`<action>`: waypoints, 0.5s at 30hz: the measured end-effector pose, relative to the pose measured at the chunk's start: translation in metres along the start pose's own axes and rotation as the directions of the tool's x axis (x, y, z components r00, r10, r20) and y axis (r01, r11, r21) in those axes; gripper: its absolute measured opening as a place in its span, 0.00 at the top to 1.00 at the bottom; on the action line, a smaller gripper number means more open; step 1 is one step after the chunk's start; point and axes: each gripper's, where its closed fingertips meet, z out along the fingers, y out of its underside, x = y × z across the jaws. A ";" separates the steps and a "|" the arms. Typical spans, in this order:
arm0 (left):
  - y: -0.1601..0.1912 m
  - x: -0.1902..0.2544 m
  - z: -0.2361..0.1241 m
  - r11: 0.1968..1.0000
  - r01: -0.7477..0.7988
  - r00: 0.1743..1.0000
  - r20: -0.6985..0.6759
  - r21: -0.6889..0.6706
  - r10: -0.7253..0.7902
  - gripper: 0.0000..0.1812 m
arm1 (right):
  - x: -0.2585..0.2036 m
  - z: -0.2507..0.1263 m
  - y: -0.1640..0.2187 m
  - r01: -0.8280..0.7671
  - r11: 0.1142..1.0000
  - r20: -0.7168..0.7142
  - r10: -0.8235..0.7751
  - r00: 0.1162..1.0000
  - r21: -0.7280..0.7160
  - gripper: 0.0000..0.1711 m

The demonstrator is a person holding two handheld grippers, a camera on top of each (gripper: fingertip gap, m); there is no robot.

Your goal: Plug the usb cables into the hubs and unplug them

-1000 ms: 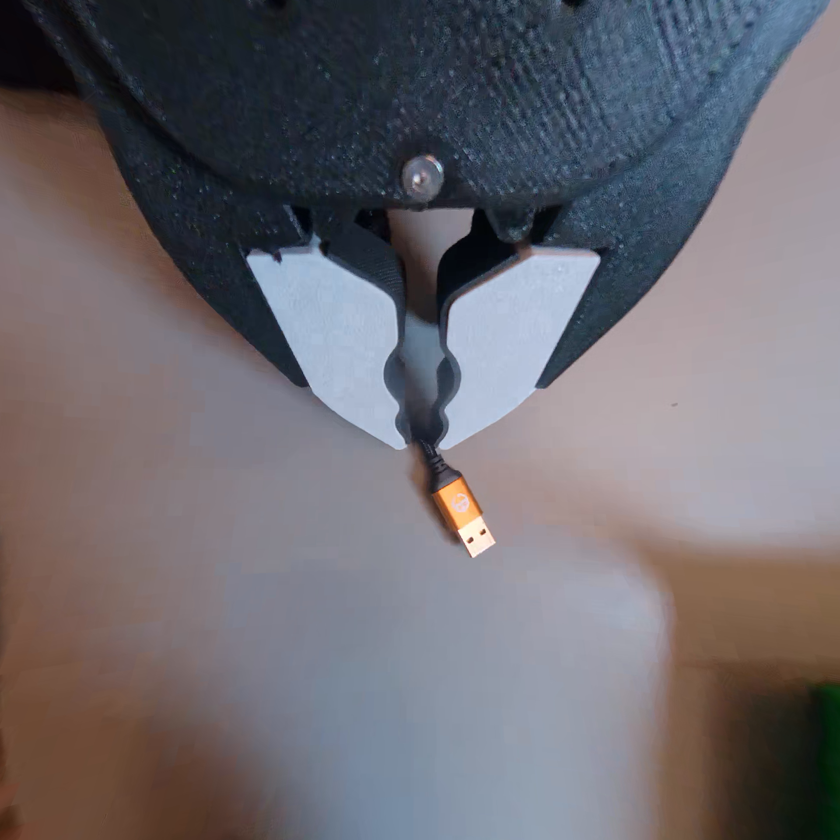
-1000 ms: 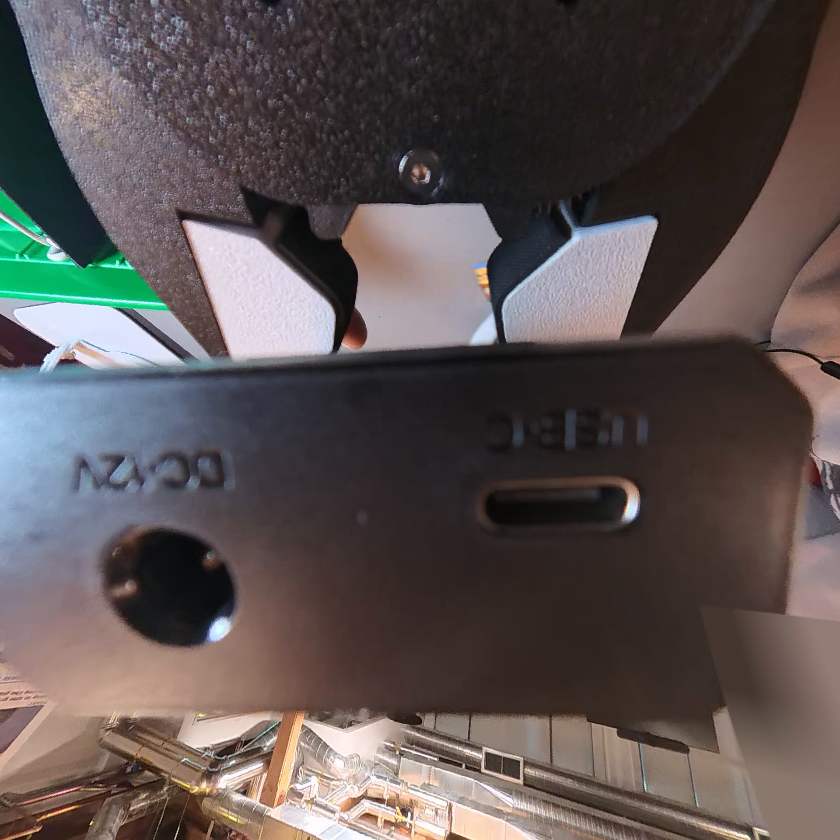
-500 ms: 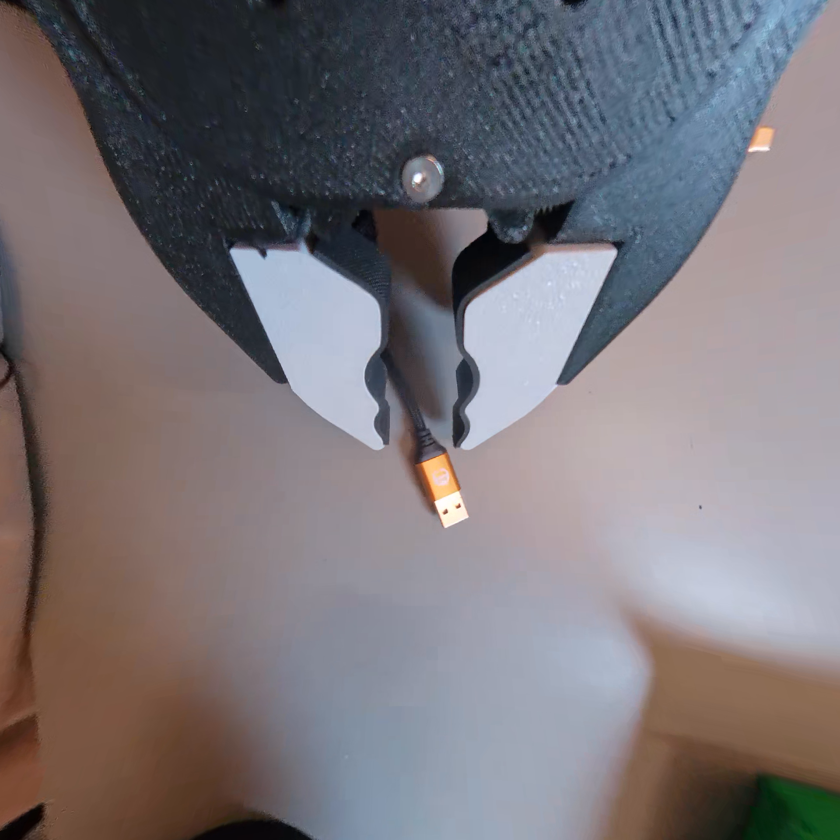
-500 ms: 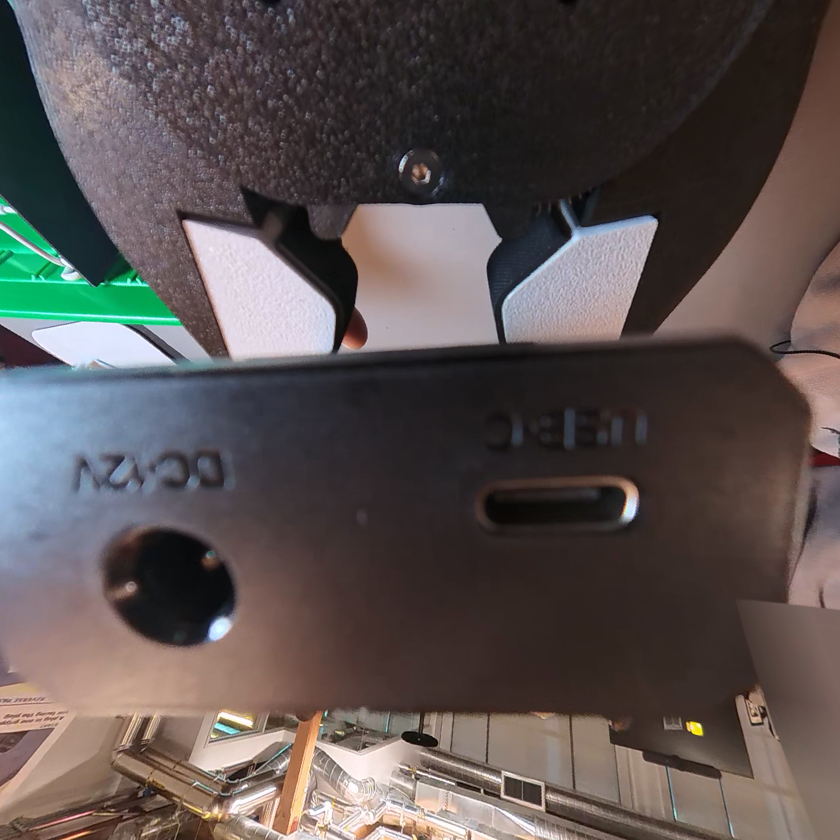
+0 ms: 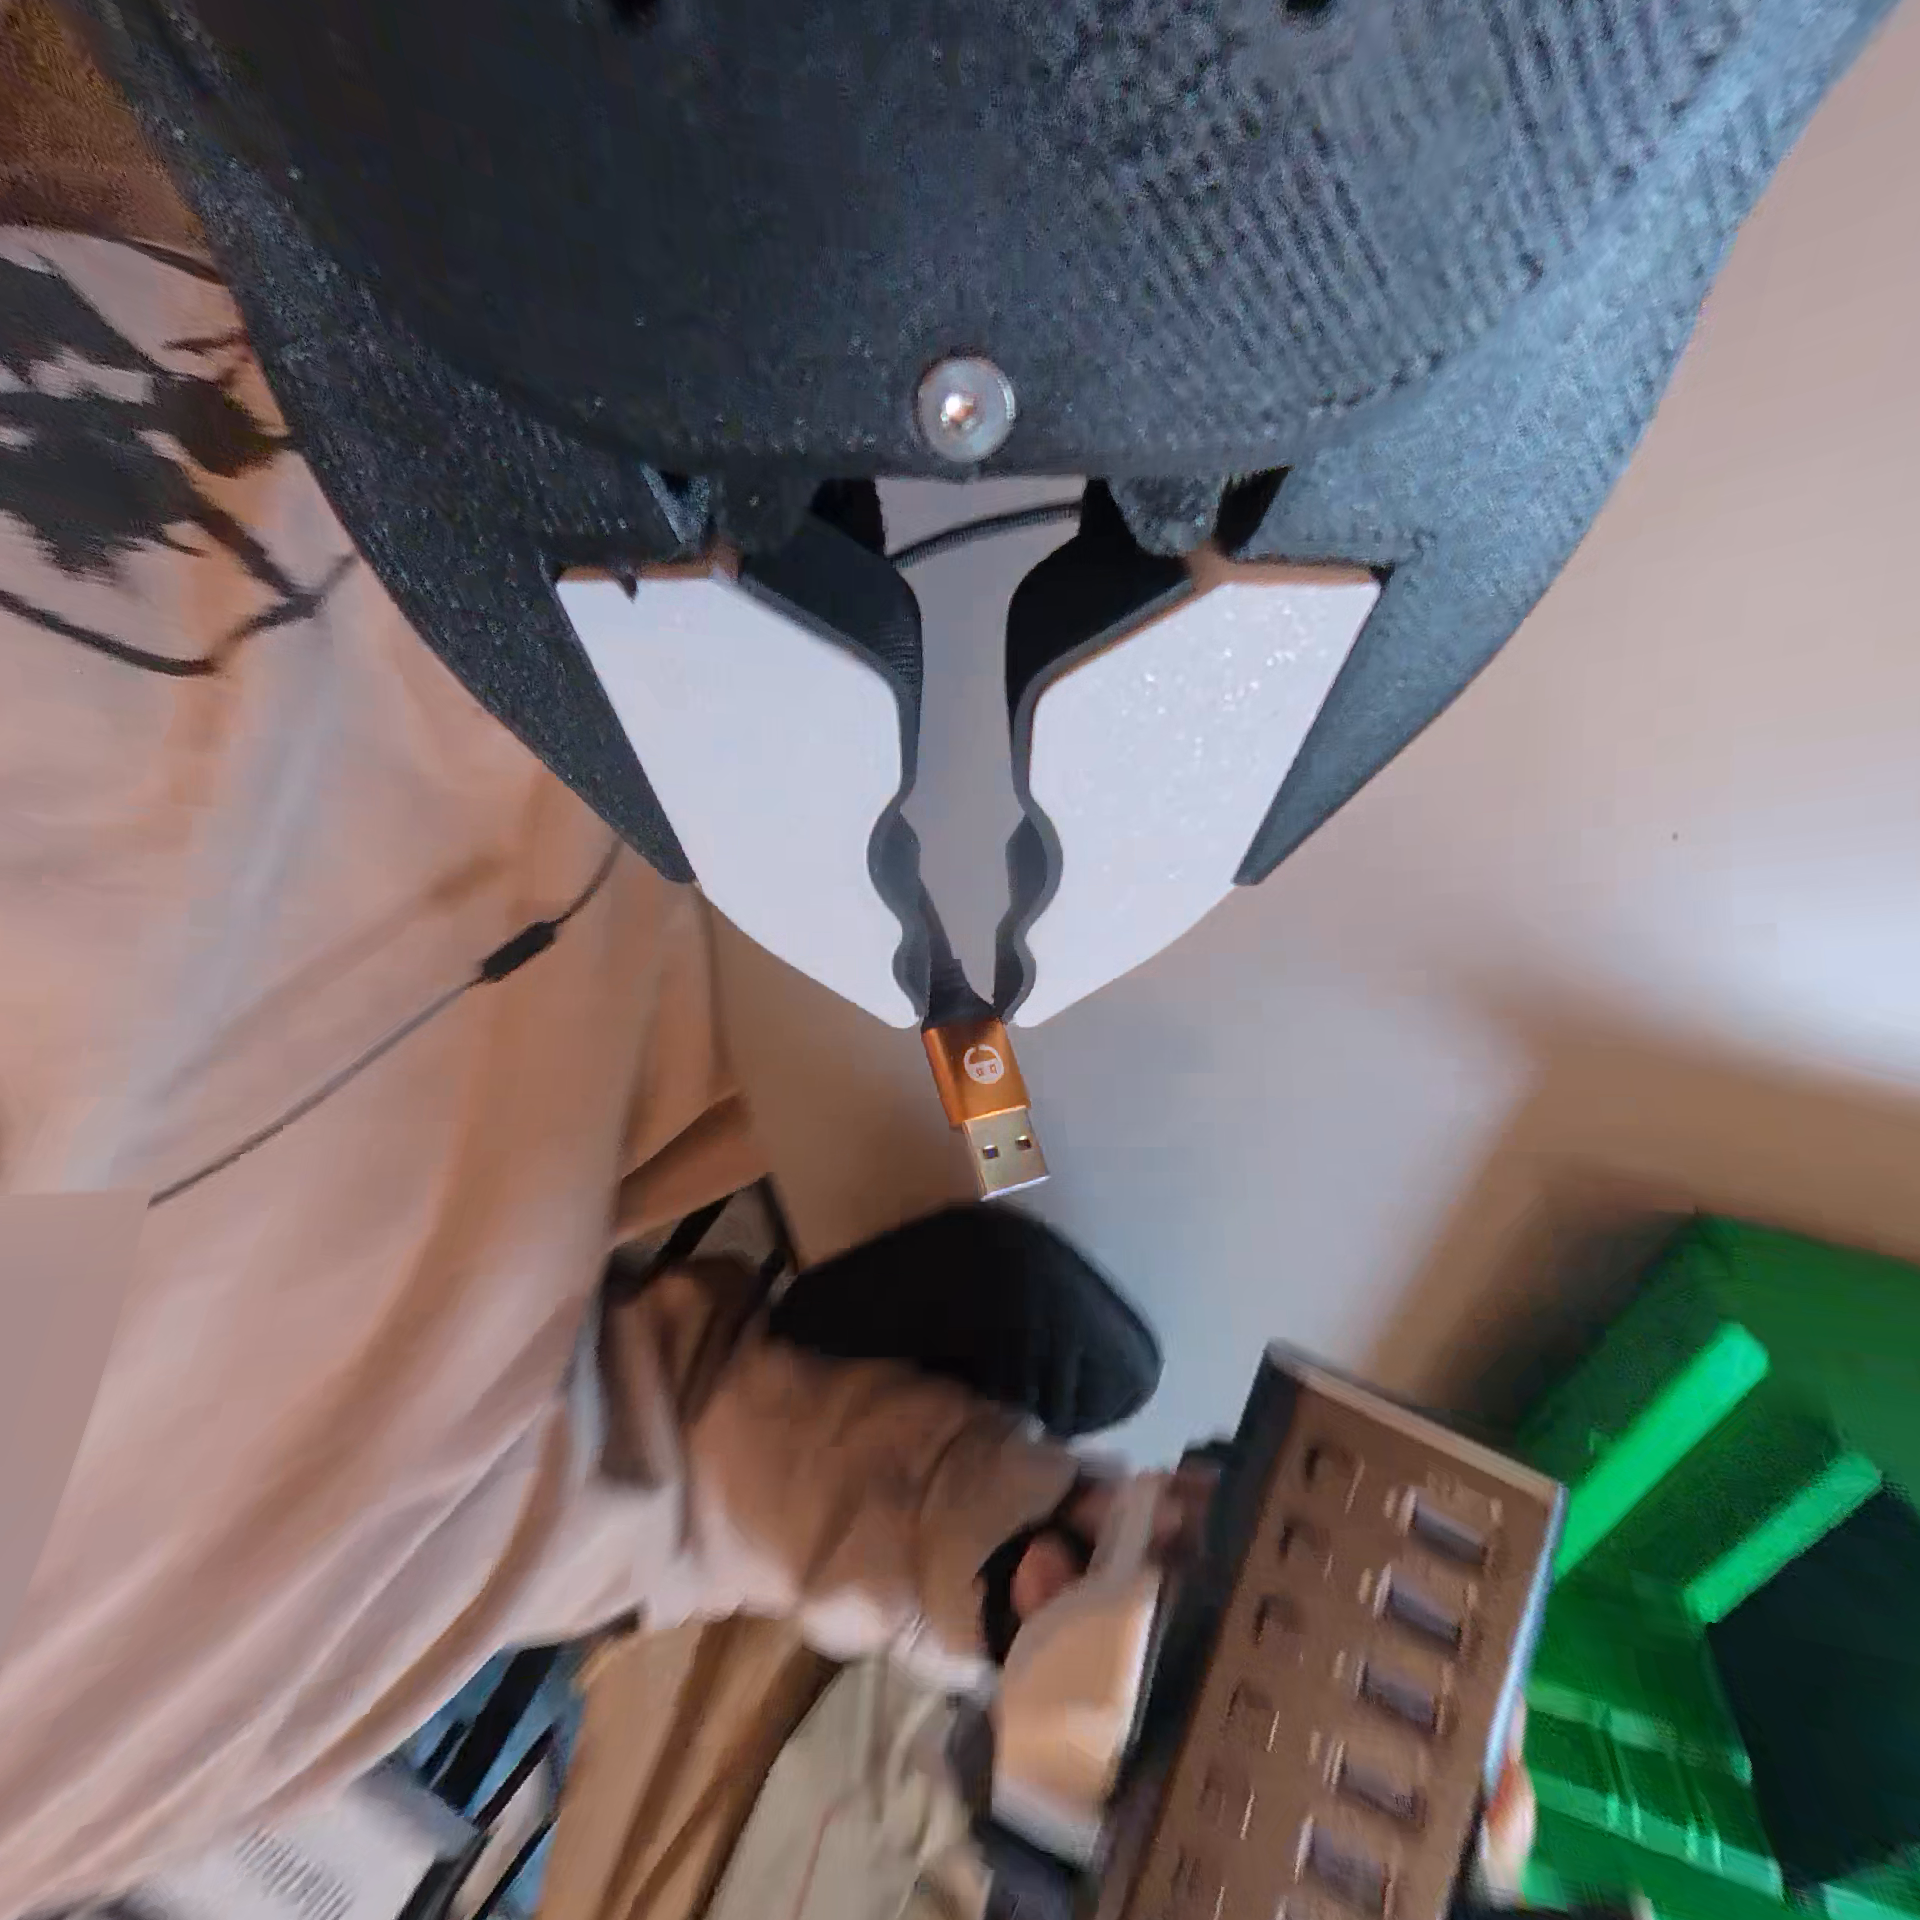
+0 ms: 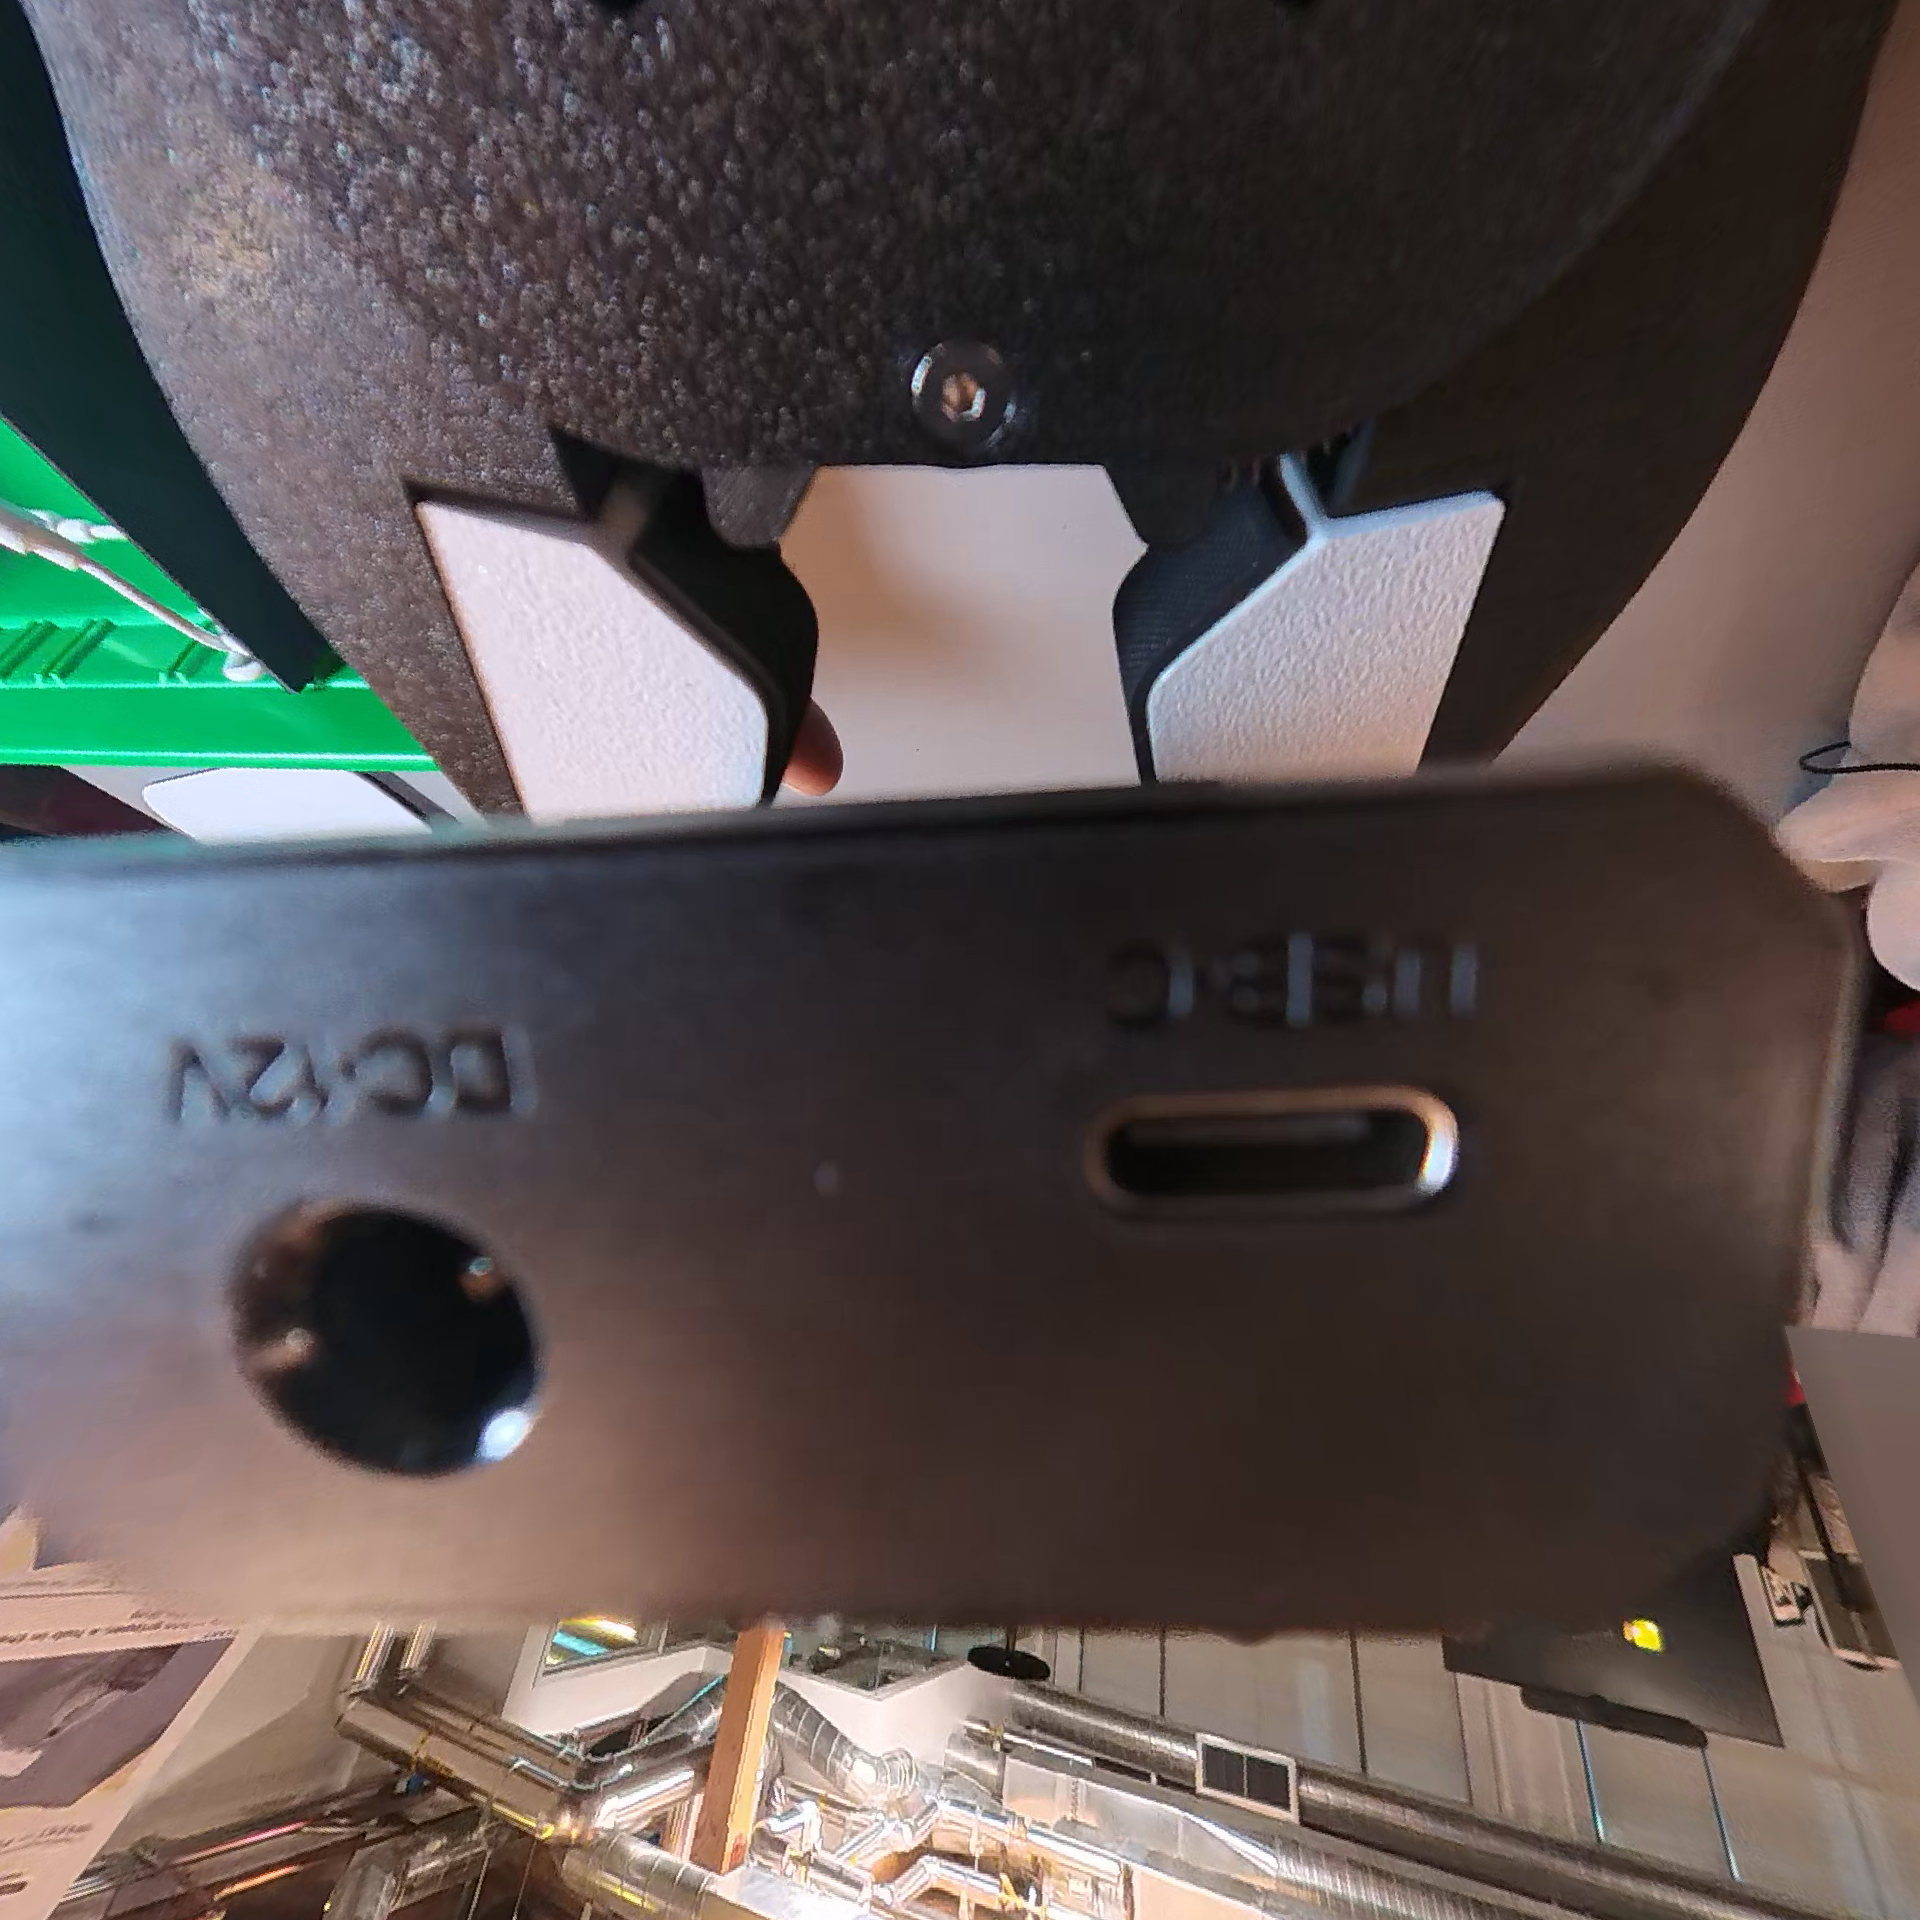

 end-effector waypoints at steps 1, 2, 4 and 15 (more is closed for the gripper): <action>-0.009 0.009 -0.007 0.999 -0.004 1.000 -0.027 0.038 0.005 0.93 | 0.000 -0.001 -0.001 -0.002 1.000 -0.002 0.002 1.000 0.004 0.59; -0.019 0.020 -0.014 0.997 -0.007 0.998 -0.058 0.074 0.011 0.94 | 0.001 -0.001 -0.002 -0.003 1.000 -0.005 0.003 1.000 0.007 0.59; -0.036 0.043 -0.028 0.990 -0.018 0.992 -0.119 0.142 0.035 0.94 | 0.002 -0.002 -0.003 -0.010 1.000 -0.007 0.010 1.000 0.014 0.59; 0.016 -0.045 -0.062 0.986 0.161 0.981 0.115 -0.033 -0.156 0.98 | 0.003 0.001 0.001 -0.049 0.999 -0.001 0.049 0.999 0.016 0.59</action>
